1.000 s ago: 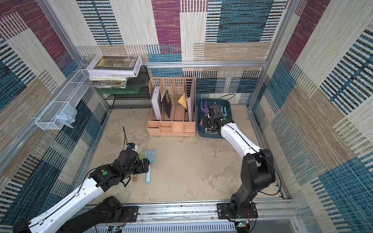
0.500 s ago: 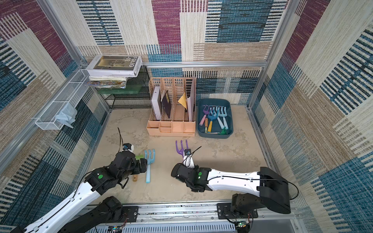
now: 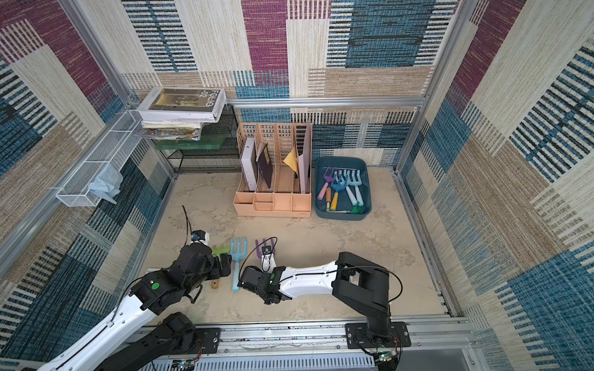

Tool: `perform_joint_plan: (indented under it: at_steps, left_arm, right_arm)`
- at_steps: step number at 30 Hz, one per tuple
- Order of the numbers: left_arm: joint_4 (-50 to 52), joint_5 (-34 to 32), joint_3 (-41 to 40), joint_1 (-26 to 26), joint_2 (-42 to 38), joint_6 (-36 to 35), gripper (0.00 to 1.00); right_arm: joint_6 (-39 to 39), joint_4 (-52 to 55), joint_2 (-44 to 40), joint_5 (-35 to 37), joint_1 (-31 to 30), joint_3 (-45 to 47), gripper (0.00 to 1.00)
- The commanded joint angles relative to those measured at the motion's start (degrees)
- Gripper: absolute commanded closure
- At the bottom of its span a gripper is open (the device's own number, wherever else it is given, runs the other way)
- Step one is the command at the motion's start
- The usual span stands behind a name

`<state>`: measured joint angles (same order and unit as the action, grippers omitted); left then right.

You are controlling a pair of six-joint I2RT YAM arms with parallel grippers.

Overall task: Take the hand rake out of the storage box
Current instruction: Place the rake at the center of the board.

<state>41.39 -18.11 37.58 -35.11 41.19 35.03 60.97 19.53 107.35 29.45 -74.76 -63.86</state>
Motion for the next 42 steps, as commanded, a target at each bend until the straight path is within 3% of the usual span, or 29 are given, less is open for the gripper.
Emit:
perform_joint_plan:
  at_steps: [1, 3, 6, 9, 12, 17, 20, 22, 28, 32, 42]
  left_arm:
    - [-0.1, -0.4, -0.1, 0.0, 0.3, 0.3, 0.0]
    - [0.1, -0.5, -0.1, 0.0, 0.3, 0.4, 0.0]
    - [0.0, -0.4, -0.2, 0.0, 0.2, 0.3, 0.0]
    - [0.0, -0.6, -0.2, 0.0, 0.2, 0.3, 0.0]
    - [-0.1, -0.5, -0.3, 0.0, 0.2, 0.3, 0.01]
    - [-0.3, -0.4, -0.3, 0.0, 0.4, 0.3, 0.01]
    - [-0.3, -0.3, -0.5, 0.1, 0.4, 0.2, 0.0]
    - [-0.3, -0.3, -0.5, 0.0, 0.3, 0.4, 0.0]
    - [-0.3, -0.3, -0.5, 0.0, 0.2, 0.3, 0.01]
    - [-0.6, -0.1, -0.6, 0.0, 0.4, 0.3, 0.01]
    - [-0.6, -0.3, -0.5, 0.1, 0.5, 0.2, 0.01]
  right_arm:
    - [-0.2, -0.2, 1.8, -2.2, 0.4, -1.3, 0.85]
    - [-0.1, 0.4, 3.1, -2.3, 0.5, -2.4, 0.81]
    - [-0.7, 0.3, 4.5, -3.1, 0.5, -3.7, 0.55]
    - [-1.6, -0.3, 4.9, -4.0, 0.7, -4.3, 0.43]
    - [-2.4, -2.3, 3.9, -4.7, 0.6, -3.5, 0.42]
    - [-3.6, -6.2, 3.4, -6.5, 0.8, -1.9, 0.51]
    - [-4.1, -5.5, 4.8, -6.3, 0.9, -3.0, 0.66]
    - [-3.8, -2.6, 6.6, -5.8, 1.0, -5.4, 0.7]
    - [-2.5, -2.2, 6.7, -5.6, 1.1, -5.6, 0.7]
    - [-1.8, -2.4, 6.1, -5.7, 0.9, -5.3, 0.61]
    - [-5.1, -5.6, 5.0, -9.0, -0.2, -6.4, 0.58]
